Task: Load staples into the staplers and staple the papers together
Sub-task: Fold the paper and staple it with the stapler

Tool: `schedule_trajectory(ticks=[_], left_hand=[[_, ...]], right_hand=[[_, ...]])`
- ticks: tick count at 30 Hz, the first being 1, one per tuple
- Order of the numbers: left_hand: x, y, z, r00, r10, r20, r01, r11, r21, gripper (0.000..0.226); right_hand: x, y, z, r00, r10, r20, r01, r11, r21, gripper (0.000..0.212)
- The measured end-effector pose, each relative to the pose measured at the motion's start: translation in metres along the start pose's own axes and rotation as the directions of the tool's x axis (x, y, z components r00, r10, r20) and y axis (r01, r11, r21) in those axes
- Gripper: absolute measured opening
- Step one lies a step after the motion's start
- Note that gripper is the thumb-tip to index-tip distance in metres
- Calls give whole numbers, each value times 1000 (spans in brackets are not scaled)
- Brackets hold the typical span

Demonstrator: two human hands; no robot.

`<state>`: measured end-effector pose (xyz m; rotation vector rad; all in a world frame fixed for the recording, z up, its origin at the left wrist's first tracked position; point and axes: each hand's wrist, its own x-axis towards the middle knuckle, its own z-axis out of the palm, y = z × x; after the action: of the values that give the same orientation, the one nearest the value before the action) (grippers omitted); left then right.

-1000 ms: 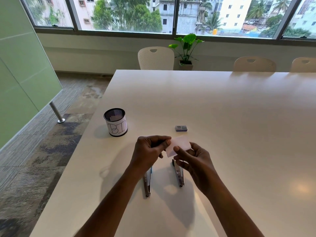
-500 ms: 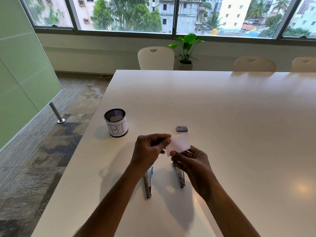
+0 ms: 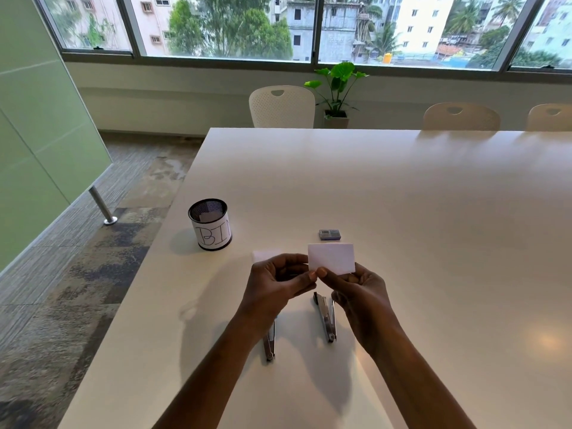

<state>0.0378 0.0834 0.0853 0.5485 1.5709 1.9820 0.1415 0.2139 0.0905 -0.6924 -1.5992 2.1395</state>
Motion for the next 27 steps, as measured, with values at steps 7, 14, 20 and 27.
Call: schedule_trajectory(ticks=[7, 14, 20, 27], left_hand=[[-1, 3, 0, 999, -23, -42, 23, 1000, -3, 40], [-2, 13, -11, 995, -96, -37, 94, 994, -52, 34], [-5, 15, -13, 994, -103, 26, 104, 994, -45, 28], [-10, 10, -4, 996, -58, -70, 54, 997, -51, 19]], right_hand=[[-2, 0, 0, 999, -19, -38, 19, 1000, 9, 40], [1, -5, -18, 992, -10, -125, 22, 995, 100, 26], [-4, -2, -19, 993, -12, -116, 26, 993, 116, 20], [-6, -1, -18, 994, -32, -103, 38, 998, 54, 17]])
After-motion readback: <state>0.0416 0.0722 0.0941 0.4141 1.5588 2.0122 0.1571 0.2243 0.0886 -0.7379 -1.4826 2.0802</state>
